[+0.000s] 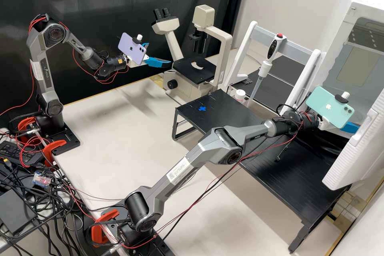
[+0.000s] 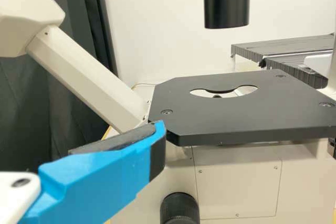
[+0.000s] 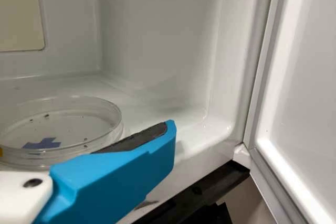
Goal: Move the petri dish to the microscope
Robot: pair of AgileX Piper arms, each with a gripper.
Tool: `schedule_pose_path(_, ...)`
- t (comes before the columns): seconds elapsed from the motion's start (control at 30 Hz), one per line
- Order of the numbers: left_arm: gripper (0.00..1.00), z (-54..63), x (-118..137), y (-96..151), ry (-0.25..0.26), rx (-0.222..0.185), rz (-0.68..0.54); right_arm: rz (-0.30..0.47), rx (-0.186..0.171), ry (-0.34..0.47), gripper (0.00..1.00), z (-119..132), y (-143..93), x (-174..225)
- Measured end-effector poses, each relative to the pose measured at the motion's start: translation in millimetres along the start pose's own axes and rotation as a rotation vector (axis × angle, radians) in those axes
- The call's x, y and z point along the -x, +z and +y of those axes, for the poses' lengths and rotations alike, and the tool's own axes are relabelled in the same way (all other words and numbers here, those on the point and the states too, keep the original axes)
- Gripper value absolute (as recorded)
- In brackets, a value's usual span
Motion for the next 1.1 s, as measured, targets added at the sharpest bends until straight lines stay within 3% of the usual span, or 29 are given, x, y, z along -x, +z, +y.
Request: schedule_pose_path(1.1, 1.0, 0.0, 0.0, 0.0, 0.0, 0.0, 0.0, 0.053, 0.001, -0.043, 0.0, -2.6, 7.5, -4.8)
